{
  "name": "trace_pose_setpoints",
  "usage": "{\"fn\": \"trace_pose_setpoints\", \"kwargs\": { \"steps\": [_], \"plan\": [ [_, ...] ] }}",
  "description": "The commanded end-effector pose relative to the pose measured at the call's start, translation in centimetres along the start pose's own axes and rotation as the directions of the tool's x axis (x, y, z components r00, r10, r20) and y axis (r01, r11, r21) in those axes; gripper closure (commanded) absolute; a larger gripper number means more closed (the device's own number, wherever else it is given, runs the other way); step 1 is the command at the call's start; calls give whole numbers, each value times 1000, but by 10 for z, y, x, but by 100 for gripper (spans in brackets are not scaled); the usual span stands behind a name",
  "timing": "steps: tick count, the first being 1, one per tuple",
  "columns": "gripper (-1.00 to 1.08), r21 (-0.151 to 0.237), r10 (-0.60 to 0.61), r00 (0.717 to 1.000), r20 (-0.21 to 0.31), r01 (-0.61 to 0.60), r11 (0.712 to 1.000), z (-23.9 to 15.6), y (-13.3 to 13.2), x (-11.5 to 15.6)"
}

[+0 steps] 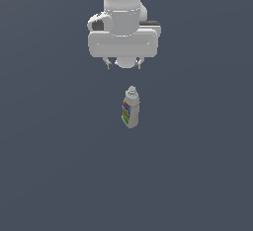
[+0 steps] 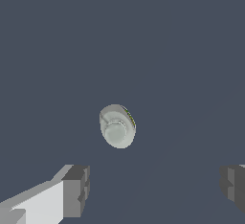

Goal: Pick up the object and move it to a goal position.

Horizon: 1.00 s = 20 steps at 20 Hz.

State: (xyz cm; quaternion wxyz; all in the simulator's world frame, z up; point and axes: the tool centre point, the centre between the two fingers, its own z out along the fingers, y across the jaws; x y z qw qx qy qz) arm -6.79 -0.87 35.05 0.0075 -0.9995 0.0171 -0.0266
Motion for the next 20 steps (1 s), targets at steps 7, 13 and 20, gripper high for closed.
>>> {"fn": "trace_pose_setpoints", "kwargs": {
  "steps": [7,13,20],
  "plan": [
    [-92,-2,14,1000,-4,-14,1000,1,19,2],
    [-92,-2,30,1000,-7,-30,1000,0,32,2],
    [-92,-4,-13,1000,-2,13,1000,6,26,3]
  ]
}}
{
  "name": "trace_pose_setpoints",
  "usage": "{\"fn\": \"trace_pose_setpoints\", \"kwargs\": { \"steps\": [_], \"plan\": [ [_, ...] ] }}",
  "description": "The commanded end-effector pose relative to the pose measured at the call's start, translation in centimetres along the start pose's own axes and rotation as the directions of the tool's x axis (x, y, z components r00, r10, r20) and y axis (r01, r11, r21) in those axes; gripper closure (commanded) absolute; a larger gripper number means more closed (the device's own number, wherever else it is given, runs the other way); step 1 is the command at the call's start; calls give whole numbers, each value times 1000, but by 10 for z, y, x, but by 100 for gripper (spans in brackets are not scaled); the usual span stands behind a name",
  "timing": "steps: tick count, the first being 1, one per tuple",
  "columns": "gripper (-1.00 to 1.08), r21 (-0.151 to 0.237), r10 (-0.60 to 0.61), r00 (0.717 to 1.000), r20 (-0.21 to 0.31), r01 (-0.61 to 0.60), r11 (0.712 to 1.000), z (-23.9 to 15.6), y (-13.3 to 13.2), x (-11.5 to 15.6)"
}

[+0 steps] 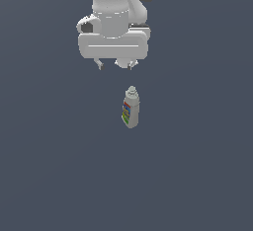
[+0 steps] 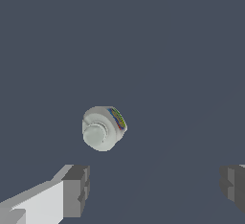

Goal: Pick up the object and move it to a goal position.

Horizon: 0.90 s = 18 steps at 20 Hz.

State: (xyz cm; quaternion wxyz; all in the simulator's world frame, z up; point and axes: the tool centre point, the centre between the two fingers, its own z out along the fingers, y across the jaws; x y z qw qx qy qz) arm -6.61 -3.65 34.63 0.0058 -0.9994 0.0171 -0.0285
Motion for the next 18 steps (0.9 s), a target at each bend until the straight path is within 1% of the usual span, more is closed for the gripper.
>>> {"fn": "trace_pose_setpoints", "kwargs": {
  "steps": [1,5,9,14,18],
  "plan": [
    [-92,-1,-26,1000,3,26,1000,4,-3,0],
    [-92,-2,-92,996,11,92,996,13,-10,1],
    [-92,-1,-184,983,23,184,983,26,-20,2],
    [-92,4,-313,949,39,313,950,44,-34,2],
    [-92,9,-389,920,47,389,921,55,-43,2]
  ]
}}
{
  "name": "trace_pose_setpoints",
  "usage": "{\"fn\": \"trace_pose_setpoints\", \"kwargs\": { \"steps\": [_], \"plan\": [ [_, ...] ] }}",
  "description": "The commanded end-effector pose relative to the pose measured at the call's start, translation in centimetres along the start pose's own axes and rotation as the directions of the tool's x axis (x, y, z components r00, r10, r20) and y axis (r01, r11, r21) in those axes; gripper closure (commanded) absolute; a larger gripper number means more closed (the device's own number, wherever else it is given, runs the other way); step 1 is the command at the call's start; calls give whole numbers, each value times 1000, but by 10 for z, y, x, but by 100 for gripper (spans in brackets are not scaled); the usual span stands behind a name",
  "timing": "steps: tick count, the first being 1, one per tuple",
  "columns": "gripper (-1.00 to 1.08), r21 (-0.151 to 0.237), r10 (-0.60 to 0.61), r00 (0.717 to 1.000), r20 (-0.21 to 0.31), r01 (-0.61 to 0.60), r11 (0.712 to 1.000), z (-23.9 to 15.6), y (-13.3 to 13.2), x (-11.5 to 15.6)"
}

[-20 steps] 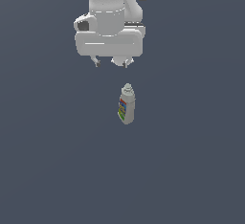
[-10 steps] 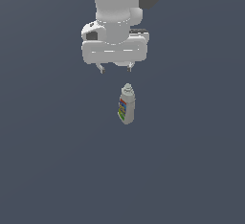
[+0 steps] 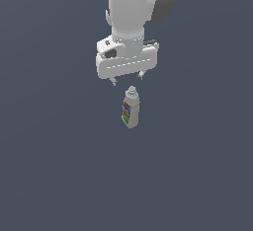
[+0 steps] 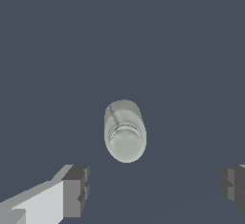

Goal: Pick up the object and move it to a goal position.

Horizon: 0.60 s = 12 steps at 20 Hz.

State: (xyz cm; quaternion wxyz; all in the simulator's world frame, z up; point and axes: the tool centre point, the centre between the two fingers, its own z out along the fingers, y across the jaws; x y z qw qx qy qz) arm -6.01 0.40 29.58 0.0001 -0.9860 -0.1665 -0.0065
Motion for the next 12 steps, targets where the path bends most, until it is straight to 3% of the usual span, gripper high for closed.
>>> {"fn": "trace_pose_setpoints", "kwargs": {
  "steps": [1,12],
  "plan": [
    [-92,1,-47,999,5,47,999,6,-5,2],
    [-92,3,-110,994,12,110,994,15,-11,4]
  ]
}}
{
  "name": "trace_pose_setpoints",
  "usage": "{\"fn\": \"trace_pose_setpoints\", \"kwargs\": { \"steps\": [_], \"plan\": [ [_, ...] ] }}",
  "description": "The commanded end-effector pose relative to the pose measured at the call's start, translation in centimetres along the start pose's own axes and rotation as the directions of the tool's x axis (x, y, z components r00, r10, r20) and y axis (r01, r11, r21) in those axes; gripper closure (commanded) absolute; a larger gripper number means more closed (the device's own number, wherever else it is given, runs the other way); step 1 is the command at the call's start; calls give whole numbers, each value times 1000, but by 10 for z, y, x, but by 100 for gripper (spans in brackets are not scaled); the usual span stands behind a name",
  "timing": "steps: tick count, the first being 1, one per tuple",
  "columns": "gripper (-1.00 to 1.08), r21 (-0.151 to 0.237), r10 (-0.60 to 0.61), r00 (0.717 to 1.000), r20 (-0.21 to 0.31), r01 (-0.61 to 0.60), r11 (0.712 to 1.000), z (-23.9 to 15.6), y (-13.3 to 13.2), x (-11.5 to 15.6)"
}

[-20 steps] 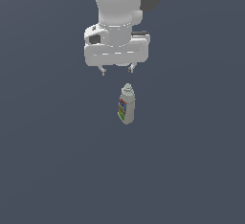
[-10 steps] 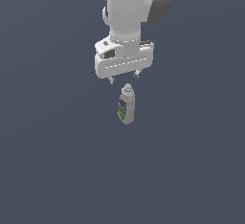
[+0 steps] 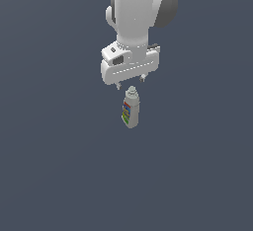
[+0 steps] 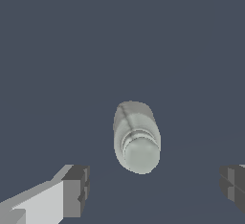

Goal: Pick up the object and move it to a goal position.

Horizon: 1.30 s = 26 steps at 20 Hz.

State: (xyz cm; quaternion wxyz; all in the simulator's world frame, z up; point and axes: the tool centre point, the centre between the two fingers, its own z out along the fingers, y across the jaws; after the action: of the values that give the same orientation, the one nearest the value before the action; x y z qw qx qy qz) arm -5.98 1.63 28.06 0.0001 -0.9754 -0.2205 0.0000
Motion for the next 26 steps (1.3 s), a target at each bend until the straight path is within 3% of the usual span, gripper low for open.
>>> {"fn": "trace_pose_setpoints", "kwargs": {
  "steps": [1,17,18,26],
  "plan": [
    [-92,0,0,1000,0,0,1000,1,0,0],
    [-92,0,-5,1000,0,5,1000,50,0,0],
    [108,0,-5,1000,0,5,1000,50,0,0],
    [108,0,-5,1000,0,5,1000,50,0,0]
  ]
}}
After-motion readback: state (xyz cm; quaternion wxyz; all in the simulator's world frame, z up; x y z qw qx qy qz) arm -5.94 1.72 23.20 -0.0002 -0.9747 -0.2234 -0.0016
